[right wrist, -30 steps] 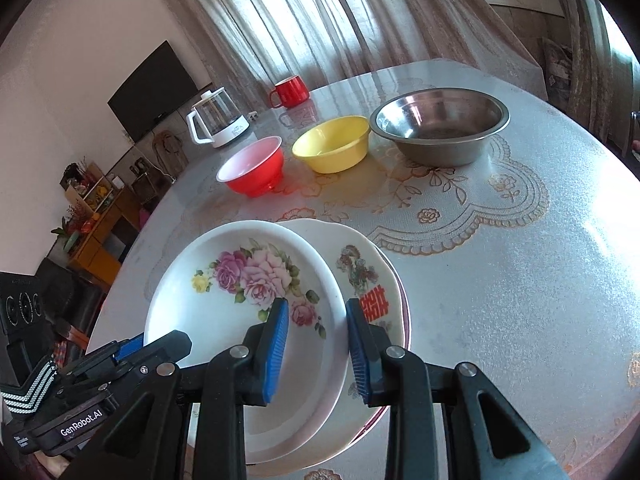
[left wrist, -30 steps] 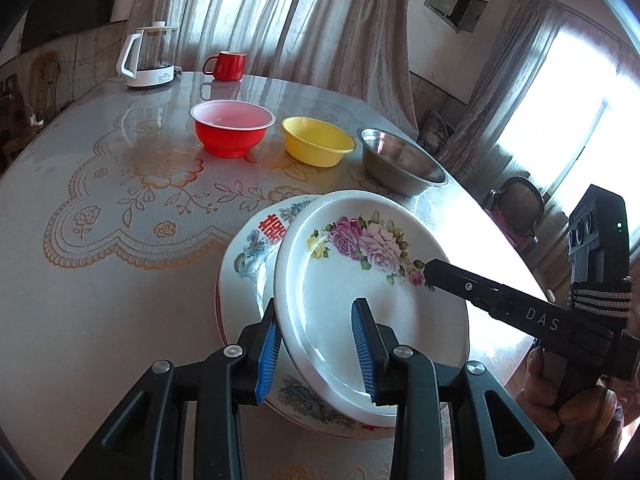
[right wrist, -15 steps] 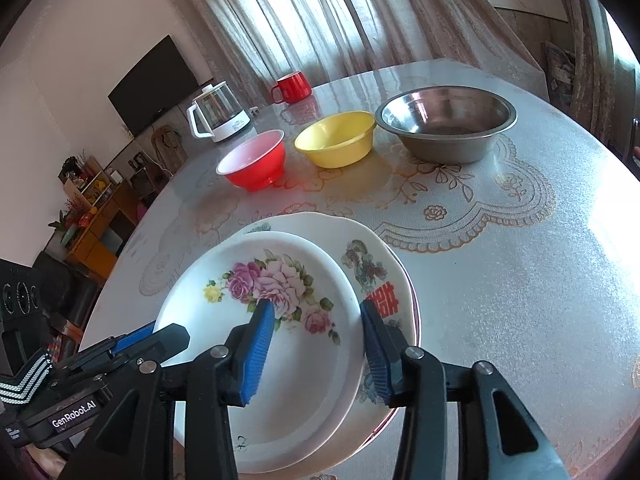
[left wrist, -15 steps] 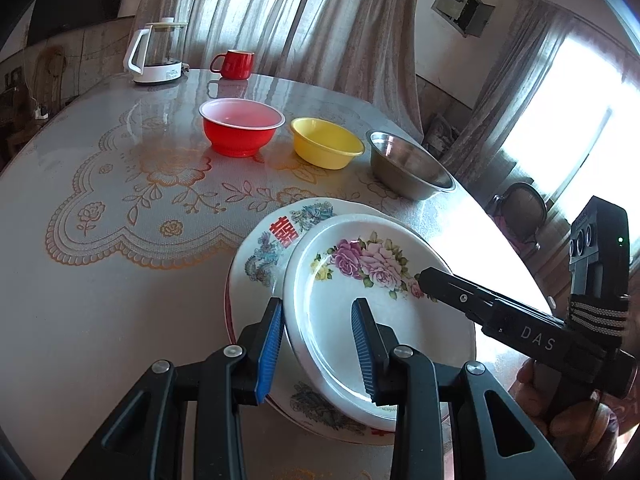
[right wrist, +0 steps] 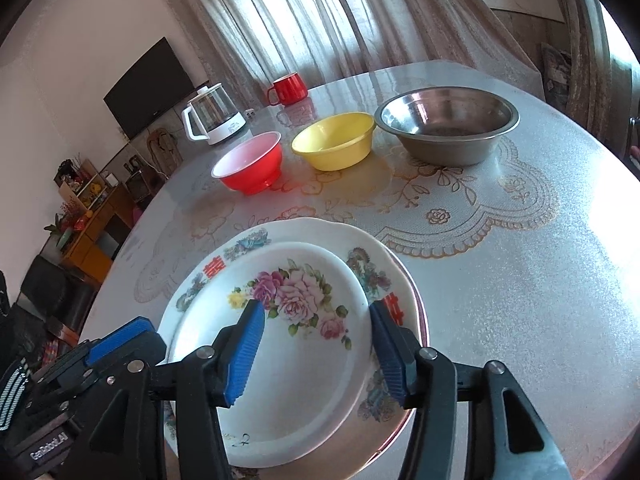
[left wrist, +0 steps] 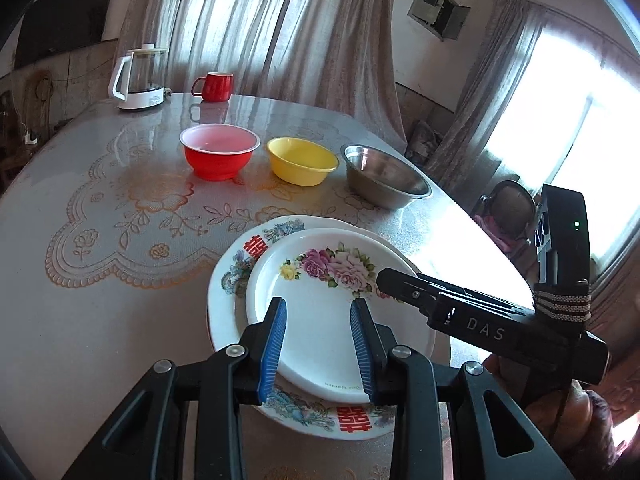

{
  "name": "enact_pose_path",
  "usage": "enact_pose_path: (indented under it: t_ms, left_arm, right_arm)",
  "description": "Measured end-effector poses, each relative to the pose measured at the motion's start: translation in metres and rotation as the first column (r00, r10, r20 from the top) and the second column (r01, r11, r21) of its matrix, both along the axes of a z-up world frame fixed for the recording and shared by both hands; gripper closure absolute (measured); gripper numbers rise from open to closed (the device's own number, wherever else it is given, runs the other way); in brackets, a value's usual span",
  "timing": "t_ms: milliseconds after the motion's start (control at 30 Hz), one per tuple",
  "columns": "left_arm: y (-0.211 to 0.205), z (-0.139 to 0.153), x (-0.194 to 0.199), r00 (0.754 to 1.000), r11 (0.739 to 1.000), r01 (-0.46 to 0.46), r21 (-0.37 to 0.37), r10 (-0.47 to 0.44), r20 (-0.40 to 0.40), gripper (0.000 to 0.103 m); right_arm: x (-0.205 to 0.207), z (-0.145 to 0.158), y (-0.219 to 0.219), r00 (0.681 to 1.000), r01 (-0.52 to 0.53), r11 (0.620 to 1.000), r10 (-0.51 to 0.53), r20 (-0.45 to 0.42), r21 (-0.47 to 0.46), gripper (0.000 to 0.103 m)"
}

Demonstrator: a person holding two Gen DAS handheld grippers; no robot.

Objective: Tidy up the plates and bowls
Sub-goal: 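Lower the pink-rose plate onto the stacked plates with the left tool, then open the left tool to release the pink-rose plate and withdraw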

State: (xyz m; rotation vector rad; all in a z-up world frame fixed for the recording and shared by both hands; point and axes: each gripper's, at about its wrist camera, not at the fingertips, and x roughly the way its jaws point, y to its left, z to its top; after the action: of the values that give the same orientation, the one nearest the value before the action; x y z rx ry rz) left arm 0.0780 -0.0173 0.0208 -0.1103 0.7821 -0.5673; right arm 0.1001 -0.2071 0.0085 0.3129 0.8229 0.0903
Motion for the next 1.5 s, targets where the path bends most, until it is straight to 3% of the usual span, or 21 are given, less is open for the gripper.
enact_pose_path:
  t_ms: [233,400,567,1500]
  left_arm:
    - [0.007,-0.006,0.005,0.997,0.996,-0.072,0.059,0.073,0.000,0.070]
    - [0.004,-0.014,0.009,0.997,0.993,-0.071,0.094,0.073,-0.015,0.069]
    - [0.000,-0.018,0.009,0.998,0.991,-0.066,0.117,0.068,-0.016,0.068]
    - [0.013,-0.017,0.012,0.981,0.952,-0.195,0.234,0.186,0.061,0.066]
  right_arm:
    - [-0.002,-0.001,0.007,0.999,-0.034,0.997,0.034,-0.002,-0.062,0.048]
    - [-0.003,0.000,0.007,0.999,-0.038,0.996,0.037,-0.007,-0.079,0.048]
    - [-0.004,0.000,0.016,0.998,-0.067,0.985,0.065,-0.015,-0.157,0.046]
    - [-0.009,0.011,0.006,0.999,-0.030,0.992,0.032,0.013,-0.119,0.045]
